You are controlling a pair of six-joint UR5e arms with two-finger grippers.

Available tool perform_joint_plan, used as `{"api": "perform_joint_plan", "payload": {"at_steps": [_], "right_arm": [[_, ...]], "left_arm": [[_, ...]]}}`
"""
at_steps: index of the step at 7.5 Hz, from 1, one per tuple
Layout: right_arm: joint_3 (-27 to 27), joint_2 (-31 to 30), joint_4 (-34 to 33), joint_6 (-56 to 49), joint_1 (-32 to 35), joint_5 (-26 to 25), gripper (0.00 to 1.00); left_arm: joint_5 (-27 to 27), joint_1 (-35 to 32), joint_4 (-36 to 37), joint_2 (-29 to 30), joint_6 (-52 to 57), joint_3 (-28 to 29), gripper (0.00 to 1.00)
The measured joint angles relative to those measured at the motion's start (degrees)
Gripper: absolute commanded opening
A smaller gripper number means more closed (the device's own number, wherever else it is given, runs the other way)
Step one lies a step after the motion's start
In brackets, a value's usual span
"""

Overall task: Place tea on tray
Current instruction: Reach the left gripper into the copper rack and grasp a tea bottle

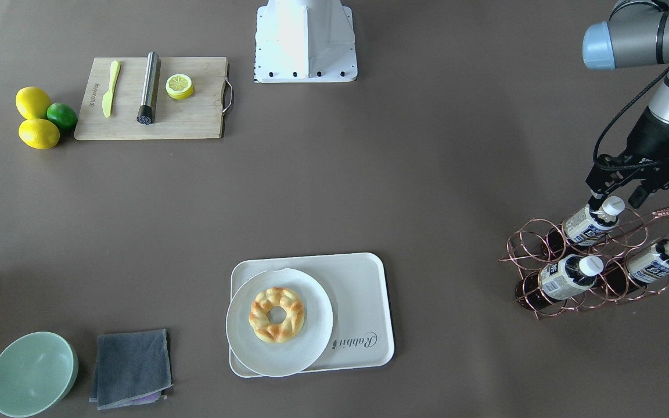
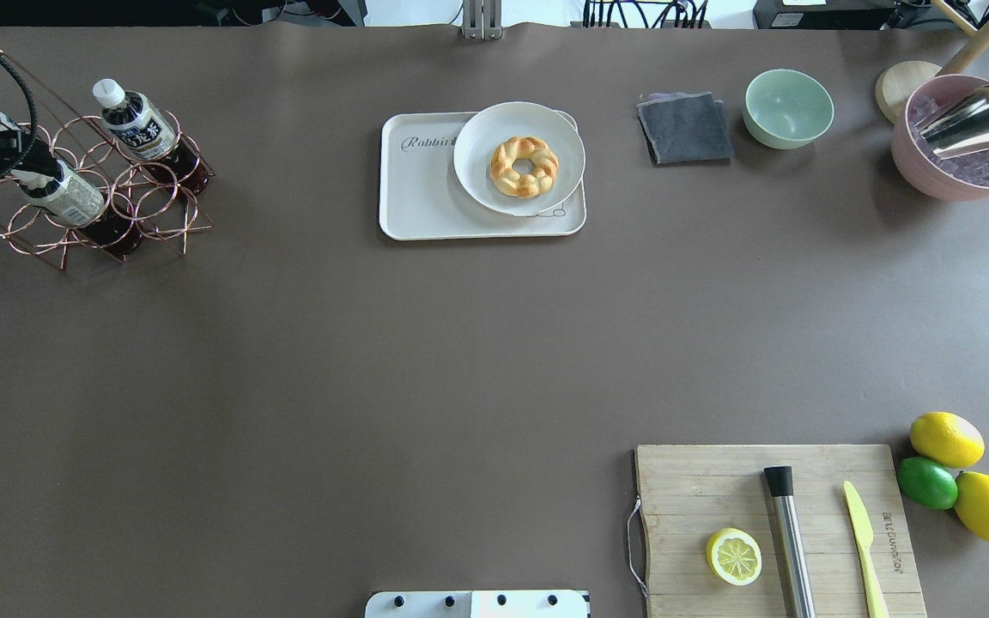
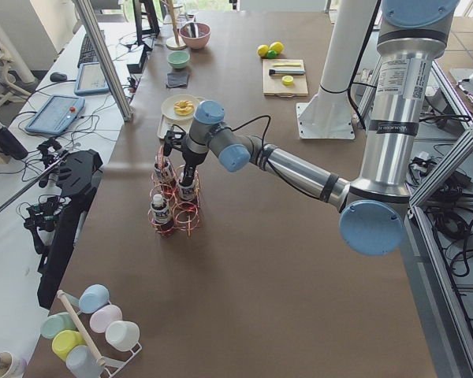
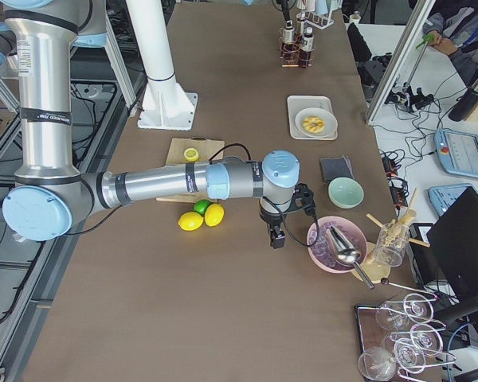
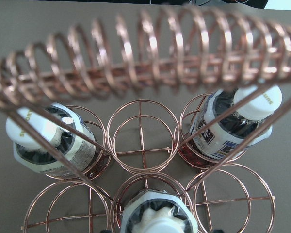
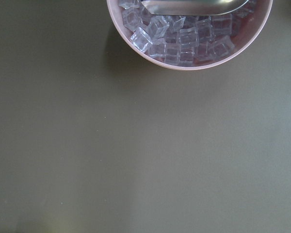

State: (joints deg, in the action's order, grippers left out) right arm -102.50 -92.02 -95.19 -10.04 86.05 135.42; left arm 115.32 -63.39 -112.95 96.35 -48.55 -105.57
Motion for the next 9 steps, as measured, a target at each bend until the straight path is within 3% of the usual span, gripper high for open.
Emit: {"api": "perform_joint_plan", "payload": {"at_steps": [1,2,7,9], "right_arm": [[-0.04,0.00,0.00,-0.02,0.00,0.24,1.00],[-0.10,0.00,0.00,-0.01,0.00,0.54,1.00],[-0.08,-0.10,0.00,0.02,0.07,0.76,1.00],[-0.02,-0.41,0.00,0.02,0.08,0.78,1.00]], "left_arm": [[0.00,0.01,0.00,-0.06,-0.18,0.01,0.10],[0.00,0.01,0.00,-0.08,-0.40,0.01,0.00],[0.25,-1.02,1.07,0.15,0.42,-2.42,0.00],[0.47,-4.35,9.39,1.28,6.06,-7.46,0.00]]}}
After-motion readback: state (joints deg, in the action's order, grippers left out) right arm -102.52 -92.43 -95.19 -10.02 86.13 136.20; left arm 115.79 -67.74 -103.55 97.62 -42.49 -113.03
